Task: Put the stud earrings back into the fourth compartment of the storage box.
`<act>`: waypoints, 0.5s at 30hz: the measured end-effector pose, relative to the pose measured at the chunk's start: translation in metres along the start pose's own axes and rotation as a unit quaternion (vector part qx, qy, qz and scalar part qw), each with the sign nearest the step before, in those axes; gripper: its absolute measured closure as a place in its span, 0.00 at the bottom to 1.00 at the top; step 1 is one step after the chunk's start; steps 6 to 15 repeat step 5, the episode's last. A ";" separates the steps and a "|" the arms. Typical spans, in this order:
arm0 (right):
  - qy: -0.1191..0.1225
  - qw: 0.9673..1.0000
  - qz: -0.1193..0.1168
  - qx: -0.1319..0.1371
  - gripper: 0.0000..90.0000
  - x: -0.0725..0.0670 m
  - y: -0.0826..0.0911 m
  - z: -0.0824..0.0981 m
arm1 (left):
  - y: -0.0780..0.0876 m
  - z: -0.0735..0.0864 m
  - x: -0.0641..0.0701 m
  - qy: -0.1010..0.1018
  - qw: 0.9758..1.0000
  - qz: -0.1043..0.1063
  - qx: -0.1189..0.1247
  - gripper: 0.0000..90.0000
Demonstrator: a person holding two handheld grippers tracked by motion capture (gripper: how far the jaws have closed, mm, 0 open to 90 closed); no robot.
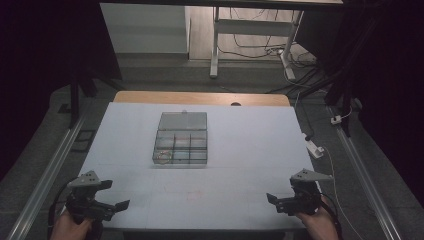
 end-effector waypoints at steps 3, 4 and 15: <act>0.001 1.000 0.002 -0.001 0.00 -0.001 0.000 0.000 | 0.000 0.000 0.000 0.000 1.000 -0.001 -0.002 0.00; 0.007 1.000 0.006 -0.007 0.00 -0.002 -0.002 0.000 | 0.000 0.000 0.000 0.000 1.000 0.000 0.000 0.00; 0.012 1.000 0.008 -0.011 0.00 -0.003 -0.002 0.000 | 0.000 -0.001 0.000 0.000 1.000 0.001 0.000 0.00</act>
Point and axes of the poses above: each handheld gripper's, and its own axes: y roughly backward along the jaws, z roughly out of its underside, x roughly to its right, the point moved 1 cm from there along -y, roughly forward along the jaws, and after that the axes turned 2 degrees about -x, right-handed, at the moved point
